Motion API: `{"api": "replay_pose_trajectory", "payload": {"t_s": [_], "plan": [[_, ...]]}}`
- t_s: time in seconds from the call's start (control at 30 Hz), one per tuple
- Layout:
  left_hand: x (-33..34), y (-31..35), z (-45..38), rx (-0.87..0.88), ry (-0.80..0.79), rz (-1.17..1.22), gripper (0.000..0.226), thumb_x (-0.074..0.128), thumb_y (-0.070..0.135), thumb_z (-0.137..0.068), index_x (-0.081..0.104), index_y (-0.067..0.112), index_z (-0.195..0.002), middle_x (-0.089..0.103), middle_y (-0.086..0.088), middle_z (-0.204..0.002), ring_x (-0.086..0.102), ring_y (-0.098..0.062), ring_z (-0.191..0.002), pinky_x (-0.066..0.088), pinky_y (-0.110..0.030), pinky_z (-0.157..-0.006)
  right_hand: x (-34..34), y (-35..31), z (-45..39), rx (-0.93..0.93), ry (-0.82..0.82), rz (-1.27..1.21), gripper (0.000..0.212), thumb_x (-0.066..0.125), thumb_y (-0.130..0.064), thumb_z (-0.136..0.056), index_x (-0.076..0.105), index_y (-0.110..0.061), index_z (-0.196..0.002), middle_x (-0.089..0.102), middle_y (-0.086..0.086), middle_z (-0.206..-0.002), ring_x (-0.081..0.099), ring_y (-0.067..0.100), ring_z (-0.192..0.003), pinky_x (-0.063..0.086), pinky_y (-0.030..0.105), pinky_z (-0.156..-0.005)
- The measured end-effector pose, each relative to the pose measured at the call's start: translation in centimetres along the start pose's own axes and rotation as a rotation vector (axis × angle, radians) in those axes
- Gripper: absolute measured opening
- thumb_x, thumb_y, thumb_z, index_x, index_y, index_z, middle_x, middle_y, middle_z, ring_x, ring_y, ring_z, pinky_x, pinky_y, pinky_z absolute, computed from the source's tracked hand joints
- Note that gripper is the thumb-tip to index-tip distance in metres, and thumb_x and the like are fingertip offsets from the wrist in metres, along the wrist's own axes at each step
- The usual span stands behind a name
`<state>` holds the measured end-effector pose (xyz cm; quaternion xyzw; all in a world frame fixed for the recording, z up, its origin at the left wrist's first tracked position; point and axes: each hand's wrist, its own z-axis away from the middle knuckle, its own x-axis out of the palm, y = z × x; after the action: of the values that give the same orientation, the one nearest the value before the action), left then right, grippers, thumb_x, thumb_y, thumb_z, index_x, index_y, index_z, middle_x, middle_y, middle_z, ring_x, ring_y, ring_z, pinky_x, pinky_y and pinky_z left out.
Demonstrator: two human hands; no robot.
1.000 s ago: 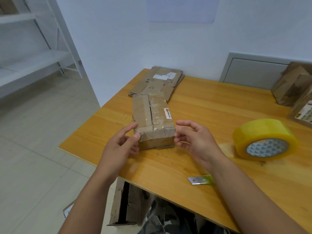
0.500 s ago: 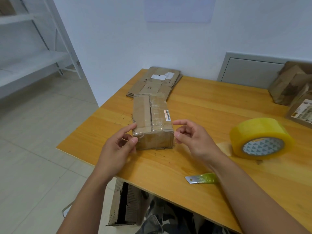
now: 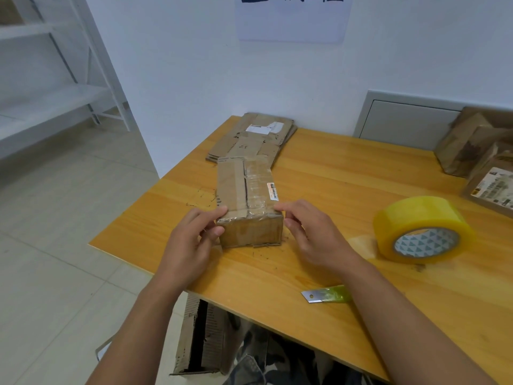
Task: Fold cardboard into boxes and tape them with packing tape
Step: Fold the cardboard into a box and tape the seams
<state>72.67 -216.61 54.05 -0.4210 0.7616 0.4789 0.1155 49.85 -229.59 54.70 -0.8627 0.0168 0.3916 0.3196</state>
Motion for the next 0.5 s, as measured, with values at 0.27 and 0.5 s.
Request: {"api": "replay_pose_trajectory", "payload": {"t_s": [0.27,0.5], "plan": [[-0.2,-0.8,0.4,-0.064,-0.091,0.099,0.052,0.049,-0.002,-0.1,0.052,0.032,-0.139,0.055,0.008,-0.109,0.057,-0.015,-0.101,0.052,-0.042,-0.086,0.4,0.1,-0.3,0.028,0.036,-0.021,0.037,0.047,-0.007,-0.095,0.064,-0.017,-0.126,0.047,-0.022,-0.096,0.049,-0.007,-0.087,0.037,0.01,-0.076],[0.7,0.5,0.6,-0.069,-0.008,0.084,0.051,0.048,-0.005,-0.099,0.051,0.032,-0.135,0.049,0.004,-0.112,0.051,-0.005,-0.102,0.046,-0.019,-0.085,1.2,-0.4,-0.2,0.17,0.201,-0.054,0.034,0.059,-0.002,-0.093,0.069,-0.021,-0.119,0.056,-0.007,-0.104,0.061,0.013,-0.085,0.053,0.031,-0.077]]}}
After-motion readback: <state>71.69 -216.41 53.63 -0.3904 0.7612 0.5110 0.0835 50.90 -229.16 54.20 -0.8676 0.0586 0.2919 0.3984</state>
